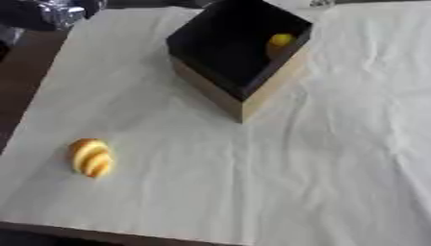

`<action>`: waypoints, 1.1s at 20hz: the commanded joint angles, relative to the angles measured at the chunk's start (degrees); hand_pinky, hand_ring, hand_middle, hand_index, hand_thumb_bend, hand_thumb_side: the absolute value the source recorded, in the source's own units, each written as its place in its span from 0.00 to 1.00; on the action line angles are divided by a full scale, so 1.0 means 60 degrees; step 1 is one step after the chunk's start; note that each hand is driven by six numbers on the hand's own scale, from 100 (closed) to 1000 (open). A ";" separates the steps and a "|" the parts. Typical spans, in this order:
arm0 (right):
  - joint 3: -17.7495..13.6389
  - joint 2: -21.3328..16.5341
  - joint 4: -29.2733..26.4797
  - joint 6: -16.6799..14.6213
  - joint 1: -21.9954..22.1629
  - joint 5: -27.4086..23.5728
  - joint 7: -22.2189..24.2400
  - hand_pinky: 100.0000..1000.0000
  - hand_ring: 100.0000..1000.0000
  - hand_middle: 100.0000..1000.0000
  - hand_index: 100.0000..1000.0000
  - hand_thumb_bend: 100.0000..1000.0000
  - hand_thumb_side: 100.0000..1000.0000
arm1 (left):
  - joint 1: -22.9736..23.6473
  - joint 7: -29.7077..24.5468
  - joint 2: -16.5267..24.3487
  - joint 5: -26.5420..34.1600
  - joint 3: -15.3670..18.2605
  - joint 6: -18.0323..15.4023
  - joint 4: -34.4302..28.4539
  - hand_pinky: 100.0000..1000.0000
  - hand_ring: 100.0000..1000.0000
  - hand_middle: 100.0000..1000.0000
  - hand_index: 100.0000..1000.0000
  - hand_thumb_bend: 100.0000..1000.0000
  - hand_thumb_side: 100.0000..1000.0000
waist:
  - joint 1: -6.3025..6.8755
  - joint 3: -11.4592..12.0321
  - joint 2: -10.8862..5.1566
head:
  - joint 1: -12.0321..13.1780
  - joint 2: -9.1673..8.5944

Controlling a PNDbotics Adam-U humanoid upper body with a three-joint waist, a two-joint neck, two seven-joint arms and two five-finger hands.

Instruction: Pick up objects on the table and place them in the box.

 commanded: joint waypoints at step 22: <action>-0.0226 -0.0304 -0.0156 -0.0152 0.0042 0.0128 -0.0225 0.91 0.90 0.66 0.78 0.00 0.24 | 0.5701 -0.0110 0.1443 -0.0050 0.2631 -0.0159 -0.1862 0.90 0.89 0.83 0.94 0.53 0.21 | -0.0340 0.0369 -0.0052 | -0.0447 -0.0089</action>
